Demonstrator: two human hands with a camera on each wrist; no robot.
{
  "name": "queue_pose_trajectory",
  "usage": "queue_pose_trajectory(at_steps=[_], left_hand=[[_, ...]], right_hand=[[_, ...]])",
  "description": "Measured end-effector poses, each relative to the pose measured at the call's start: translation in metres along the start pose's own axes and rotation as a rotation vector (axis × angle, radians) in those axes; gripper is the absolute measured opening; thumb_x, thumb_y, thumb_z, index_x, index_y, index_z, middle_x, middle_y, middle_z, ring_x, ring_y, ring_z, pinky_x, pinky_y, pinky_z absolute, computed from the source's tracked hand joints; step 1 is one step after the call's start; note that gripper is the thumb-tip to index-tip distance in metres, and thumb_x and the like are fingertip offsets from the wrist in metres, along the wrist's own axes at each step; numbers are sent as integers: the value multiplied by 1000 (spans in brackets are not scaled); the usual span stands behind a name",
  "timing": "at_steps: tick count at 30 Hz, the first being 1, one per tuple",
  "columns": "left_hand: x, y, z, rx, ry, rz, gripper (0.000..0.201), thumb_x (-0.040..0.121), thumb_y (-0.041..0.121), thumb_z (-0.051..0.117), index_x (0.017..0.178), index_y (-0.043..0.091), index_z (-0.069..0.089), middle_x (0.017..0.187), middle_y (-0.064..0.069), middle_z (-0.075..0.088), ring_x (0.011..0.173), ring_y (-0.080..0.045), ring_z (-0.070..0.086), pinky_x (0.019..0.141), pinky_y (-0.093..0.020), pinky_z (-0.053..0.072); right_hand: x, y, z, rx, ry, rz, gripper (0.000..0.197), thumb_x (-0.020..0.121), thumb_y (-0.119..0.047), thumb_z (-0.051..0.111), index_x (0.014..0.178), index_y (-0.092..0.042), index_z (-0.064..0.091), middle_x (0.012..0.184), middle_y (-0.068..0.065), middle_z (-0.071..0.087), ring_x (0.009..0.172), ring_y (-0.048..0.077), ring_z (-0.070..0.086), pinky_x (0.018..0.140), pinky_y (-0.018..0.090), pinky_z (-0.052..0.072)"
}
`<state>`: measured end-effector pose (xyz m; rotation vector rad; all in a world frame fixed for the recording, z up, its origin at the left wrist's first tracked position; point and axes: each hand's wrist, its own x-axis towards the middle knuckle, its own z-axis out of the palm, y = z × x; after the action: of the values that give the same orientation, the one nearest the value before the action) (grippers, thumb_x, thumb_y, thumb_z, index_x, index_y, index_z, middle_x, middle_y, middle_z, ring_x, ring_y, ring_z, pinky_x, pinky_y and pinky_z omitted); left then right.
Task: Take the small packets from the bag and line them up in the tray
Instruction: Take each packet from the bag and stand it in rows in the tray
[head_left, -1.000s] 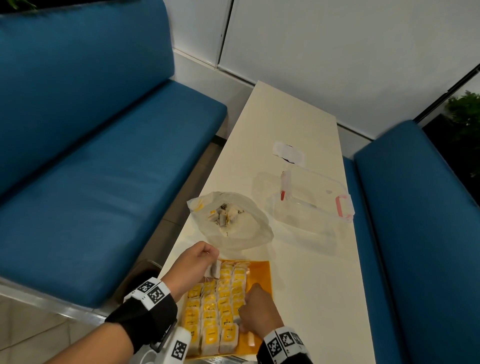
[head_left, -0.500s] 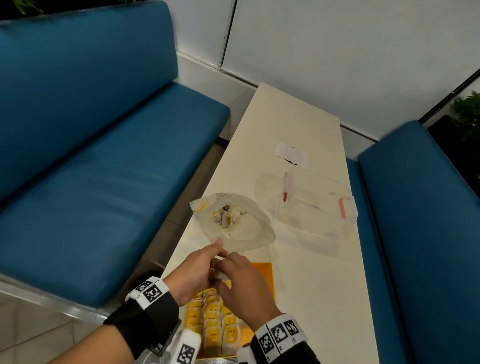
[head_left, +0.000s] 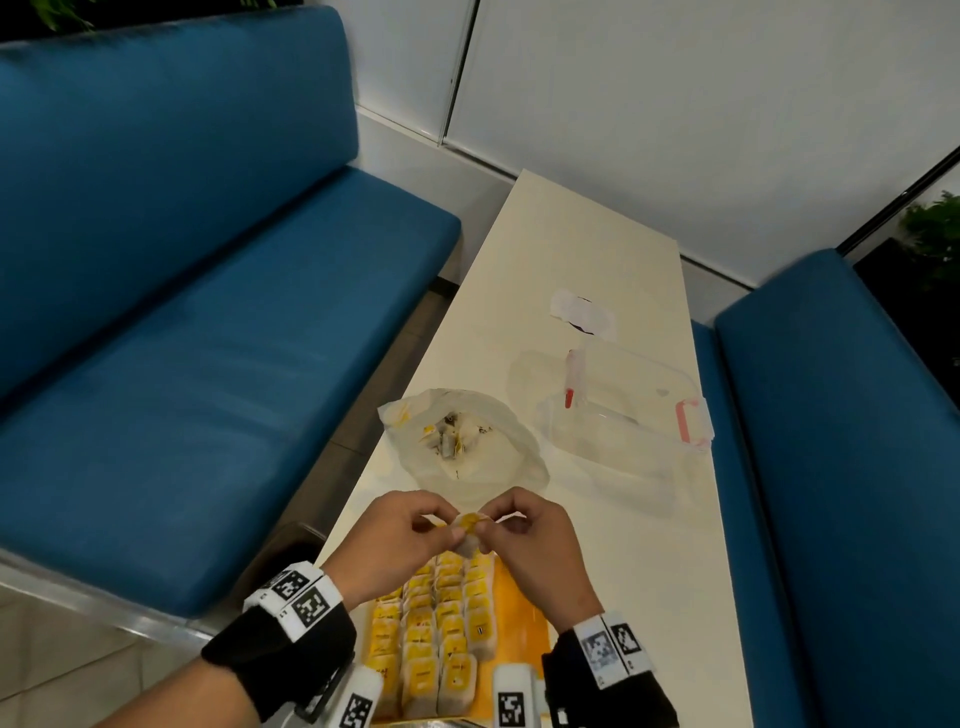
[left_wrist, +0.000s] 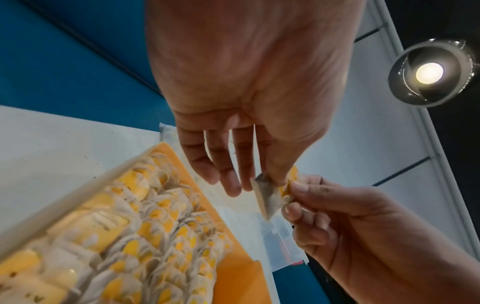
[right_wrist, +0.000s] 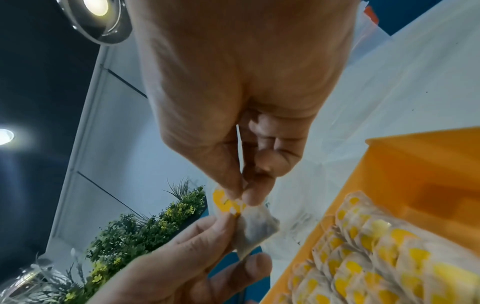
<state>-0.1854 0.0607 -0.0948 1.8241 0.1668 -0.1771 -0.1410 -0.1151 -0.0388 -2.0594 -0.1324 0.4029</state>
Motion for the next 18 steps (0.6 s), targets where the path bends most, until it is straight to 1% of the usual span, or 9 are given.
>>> queue_pose_trajectory(at_steps=[3, 5, 6, 8, 10, 12, 14, 16, 18], left_hand=[[1, 0, 2, 98, 33, 11, 4, 89, 34, 77, 89, 38, 75, 90, 22, 74, 84, 3, 68, 71, -12, 50], [0, -4, 0, 155, 89, 16, 6, 91, 32, 75, 92, 38, 74, 91, 22, 72, 83, 7, 64, 66, -7, 47], [0, -7, -1, 181, 124, 11, 7, 91, 30, 75, 93, 37, 74, 91, 21, 71, 82, 6, 64, 65, -6, 46], [-1, -14, -6, 253, 193, -15, 7, 92, 29, 74, 94, 37, 73, 91, 17, 68, 79, 1, 62, 62, -7, 42], [-3, -20, -9, 316, 233, -72, 8, 92, 32, 72, 98, 38, 70, 91, 13, 62, 79, -2, 58, 62, -10, 38], [-5, -28, -11, 351, 250, -110, 18, 92, 34, 72, 110, 37, 66, 91, 12, 56, 78, -3, 56, 61, -15, 37], [-7, -36, -11, 365, 243, -128, 30, 93, 32, 71, 122, 34, 63, 91, 12, 50, 78, -3, 53, 61, -17, 37], [-8, -42, -11, 362, 223, -166, 33, 94, 28, 69, 127, 29, 63, 94, 9, 50, 79, -2, 52, 64, -19, 38], [-10, -46, -11, 351, 200, -185, 32, 96, 26, 67, 128, 27, 66, 94, 8, 53, 80, -2, 54, 66, -18, 38]], right_hand=[[2, 9, -7, -70, -59, 34, 8, 83, -8, 72, 80, -12, 66, 67, 10, 72, 60, 13, 69, 56, 19, 46], [1, 17, -15, -129, -147, 74, 9, 85, -6, 66, 82, -13, 61, 69, 11, 72, 61, 15, 70, 56, 25, 45], [0, 21, -18, -192, -190, 101, 10, 85, -6, 63, 82, -14, 59, 70, 11, 72, 60, 14, 69, 55, 28, 46], [-5, 31, -24, -375, -267, 153, 13, 85, -6, 58, 83, -19, 57, 72, 10, 73, 58, 12, 66, 57, 34, 53], [-12, 41, -25, -535, -340, 205, 15, 85, -8, 55, 82, -22, 57, 78, 7, 72, 64, 16, 68, 64, 40, 58], [-19, 49, -21, -624, -413, 270, 19, 88, -7, 52, 80, -25, 55, 86, 3, 68, 74, 21, 72, 63, 37, 58], [-24, 55, -14, -705, -469, 302, 25, 89, -4, 47, 81, -27, 52, 93, 0, 62, 91, 24, 71, 60, 28, 51], [-27, 59, -4, -777, -503, 309, 23, 91, -1, 45, 91, -22, 54, 102, 2, 56, 105, 27, 65, 69, 26, 48], [-29, 63, 4, -840, -495, 330, 23, 93, 0, 45, 107, -12, 59, 109, 7, 56, 110, 27, 63, 78, 29, 49]])
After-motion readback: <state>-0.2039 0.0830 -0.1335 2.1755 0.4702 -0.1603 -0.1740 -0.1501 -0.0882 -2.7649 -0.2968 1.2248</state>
